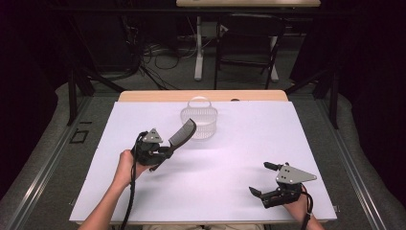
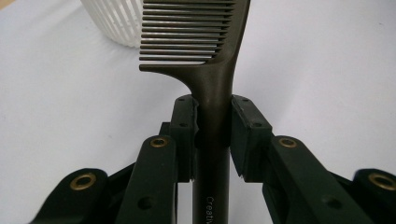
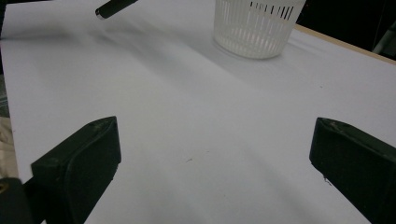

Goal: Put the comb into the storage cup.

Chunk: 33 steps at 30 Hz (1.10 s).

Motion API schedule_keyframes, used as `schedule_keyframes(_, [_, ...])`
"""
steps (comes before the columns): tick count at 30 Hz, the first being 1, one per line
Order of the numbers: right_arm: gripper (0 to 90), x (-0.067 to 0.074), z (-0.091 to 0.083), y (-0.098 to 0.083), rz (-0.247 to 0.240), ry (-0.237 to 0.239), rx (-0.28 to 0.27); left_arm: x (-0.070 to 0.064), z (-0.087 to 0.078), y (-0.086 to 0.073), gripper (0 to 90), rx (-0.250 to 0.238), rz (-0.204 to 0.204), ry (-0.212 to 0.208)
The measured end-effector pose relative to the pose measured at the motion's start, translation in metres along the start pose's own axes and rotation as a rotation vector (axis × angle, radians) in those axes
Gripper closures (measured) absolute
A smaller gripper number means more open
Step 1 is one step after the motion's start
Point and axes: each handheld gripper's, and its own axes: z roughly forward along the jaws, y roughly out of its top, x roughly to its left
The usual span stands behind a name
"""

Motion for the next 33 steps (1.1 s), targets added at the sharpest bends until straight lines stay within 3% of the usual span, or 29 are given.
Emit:
schedule_keyframes(24, [1.7, 0.0001, 0.0004, 0.0000, 0.002, -0.003, 0.003, 0.0058, -0.0049, -0.0023, 72.4, -0.070, -0.038, 0.052])
schedule_keyframes(33, [1.7, -0.0006, 0.0017, -0.0004, 0.002, -0.008, 0.007, 0.0100, -0.0063, -0.0051, 72.4, -0.130, -0.073, 0.089])
